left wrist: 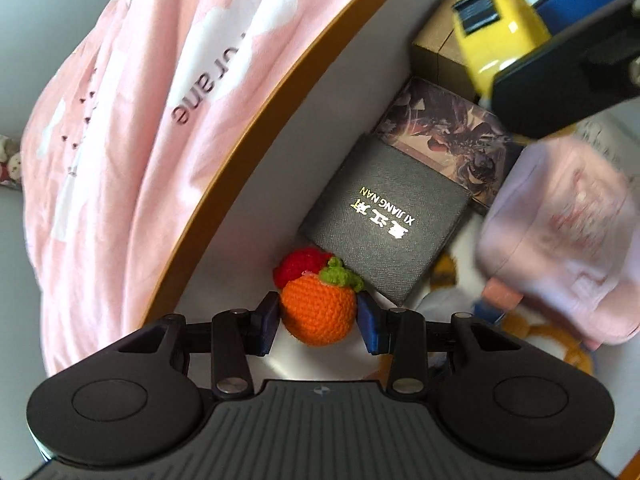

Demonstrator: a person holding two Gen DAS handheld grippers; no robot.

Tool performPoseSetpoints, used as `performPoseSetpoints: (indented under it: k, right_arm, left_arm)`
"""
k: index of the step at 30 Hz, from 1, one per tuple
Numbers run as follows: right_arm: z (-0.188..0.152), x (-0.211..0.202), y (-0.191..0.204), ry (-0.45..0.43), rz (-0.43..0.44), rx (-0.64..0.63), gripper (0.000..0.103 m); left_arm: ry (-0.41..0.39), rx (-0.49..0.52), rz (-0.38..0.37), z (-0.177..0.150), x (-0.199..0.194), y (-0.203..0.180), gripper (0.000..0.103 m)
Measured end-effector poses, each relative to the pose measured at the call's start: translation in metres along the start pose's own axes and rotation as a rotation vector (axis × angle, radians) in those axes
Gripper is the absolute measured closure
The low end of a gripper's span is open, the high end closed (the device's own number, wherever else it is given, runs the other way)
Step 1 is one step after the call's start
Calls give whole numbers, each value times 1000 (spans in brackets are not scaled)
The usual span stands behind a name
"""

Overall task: Organize objects
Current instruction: 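Lower the fruit and tape measure into the box and open both grippers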

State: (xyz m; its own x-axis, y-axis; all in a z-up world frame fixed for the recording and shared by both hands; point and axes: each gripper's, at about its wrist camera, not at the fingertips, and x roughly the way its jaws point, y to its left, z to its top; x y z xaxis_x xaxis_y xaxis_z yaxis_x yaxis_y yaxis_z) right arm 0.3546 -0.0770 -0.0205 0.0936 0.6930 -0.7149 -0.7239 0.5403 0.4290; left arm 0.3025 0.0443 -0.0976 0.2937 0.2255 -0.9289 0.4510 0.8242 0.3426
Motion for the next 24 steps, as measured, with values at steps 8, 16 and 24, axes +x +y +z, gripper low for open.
performPoseSetpoints:
  k: [8, 16, 24]
  right_arm:
    - [-1, 1, 3, 12, 8, 6, 50]
    - [-3, 9, 15, 42, 24, -7, 50]
    - [-4, 26, 24, 94, 88, 35, 50]
  left_arm:
    - [9, 33, 12, -23, -5, 0, 53]
    - [-39, -8, -38, -53, -20, 9, 37]
    - [-274, -284, -64, -115, -85, 49, 37]
